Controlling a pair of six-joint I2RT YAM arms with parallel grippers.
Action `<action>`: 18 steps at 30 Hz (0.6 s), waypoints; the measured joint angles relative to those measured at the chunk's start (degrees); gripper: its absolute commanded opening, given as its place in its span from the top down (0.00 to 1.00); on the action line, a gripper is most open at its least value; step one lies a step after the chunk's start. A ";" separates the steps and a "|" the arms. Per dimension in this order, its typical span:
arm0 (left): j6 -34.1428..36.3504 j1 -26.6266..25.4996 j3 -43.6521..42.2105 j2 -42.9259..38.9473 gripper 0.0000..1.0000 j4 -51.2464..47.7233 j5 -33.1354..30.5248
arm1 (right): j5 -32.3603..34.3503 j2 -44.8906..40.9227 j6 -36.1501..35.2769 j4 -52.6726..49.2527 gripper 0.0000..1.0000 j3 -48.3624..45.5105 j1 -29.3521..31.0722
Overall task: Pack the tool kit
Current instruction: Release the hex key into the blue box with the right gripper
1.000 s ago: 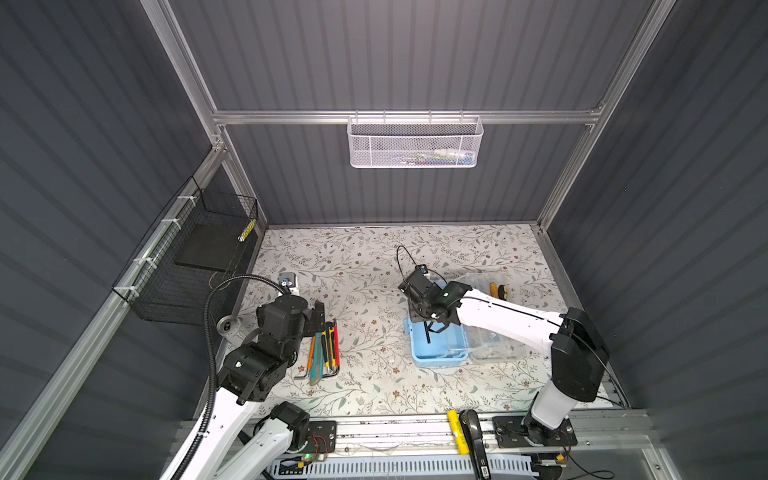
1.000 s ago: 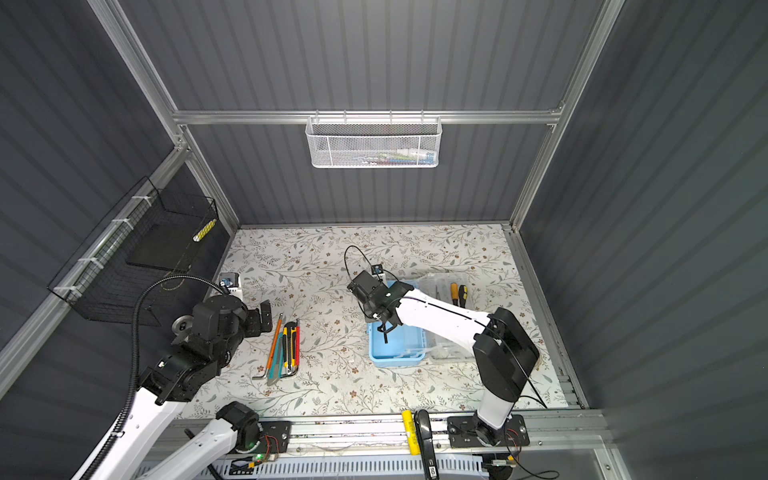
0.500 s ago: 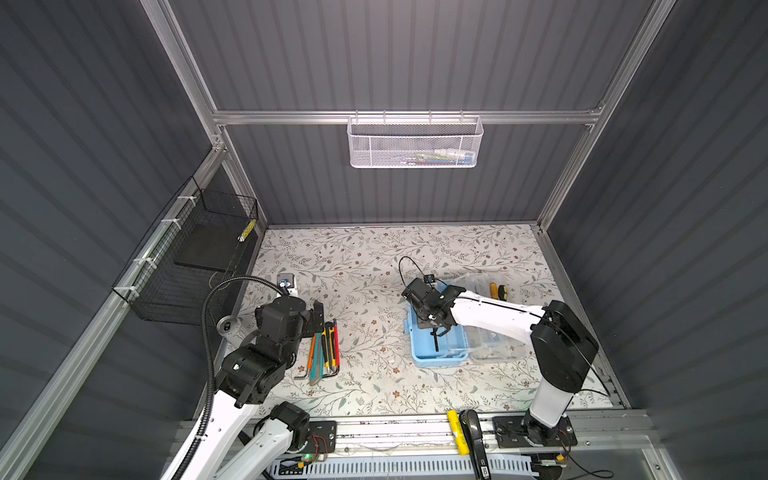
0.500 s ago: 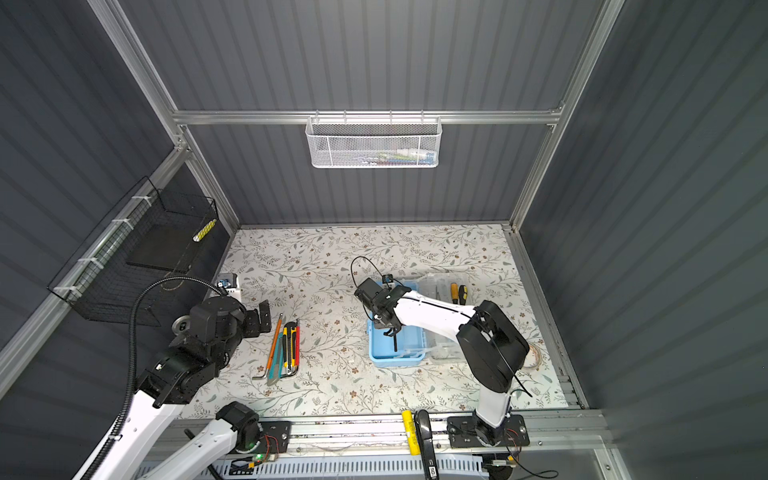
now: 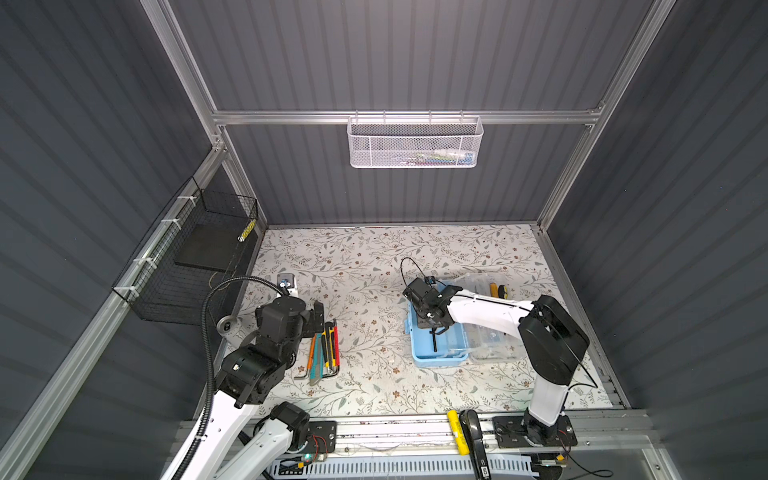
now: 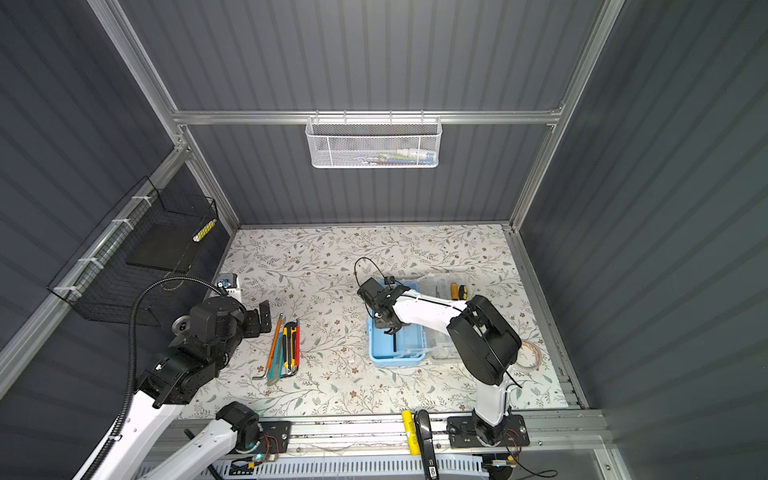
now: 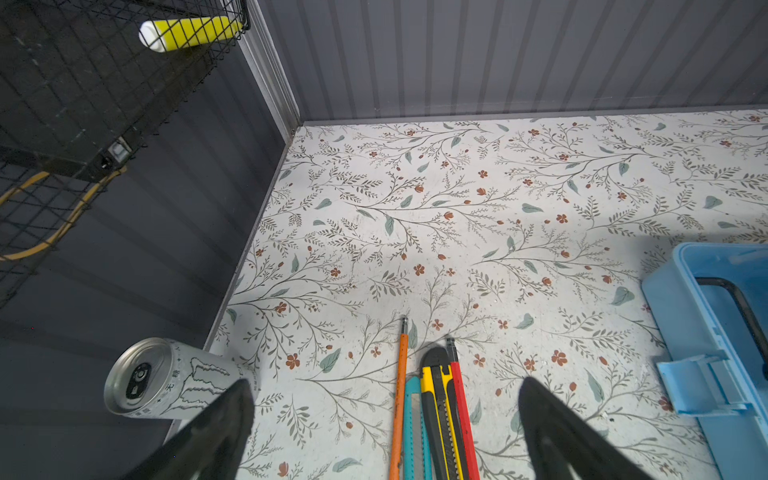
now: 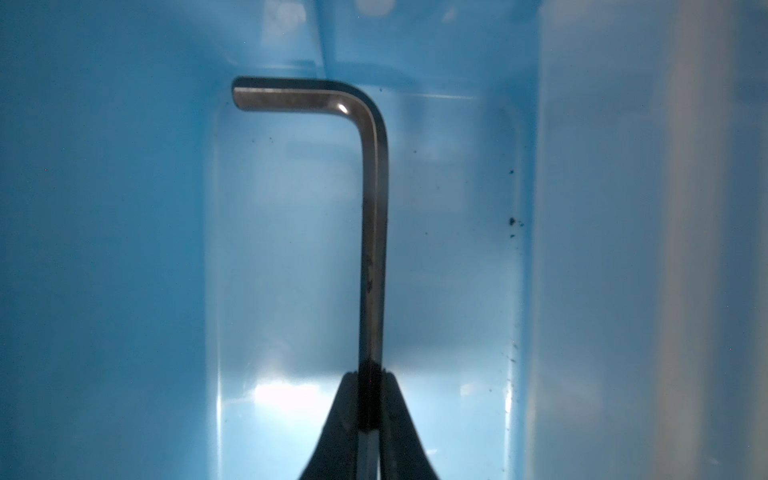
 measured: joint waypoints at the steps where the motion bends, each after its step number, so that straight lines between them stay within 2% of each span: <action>1: -0.02 0.00 0.00 -0.22 0.00 0.00 0.28 | 0.00 0.00 -0.20 -0.09 0.79 0.04 -0.02; 10: -0.04 0.00 0.00 -1.20 0.01 0.00 2.45 | 0.87 -0.31 -1.07 -1.25 0.67 1.68 0.00; 18: -0.04 0.00 0.00 -2.32 0.00 -0.22 2.40 | 1.29 -9.14 -4.76 -4.15 0.55 4.63 4.92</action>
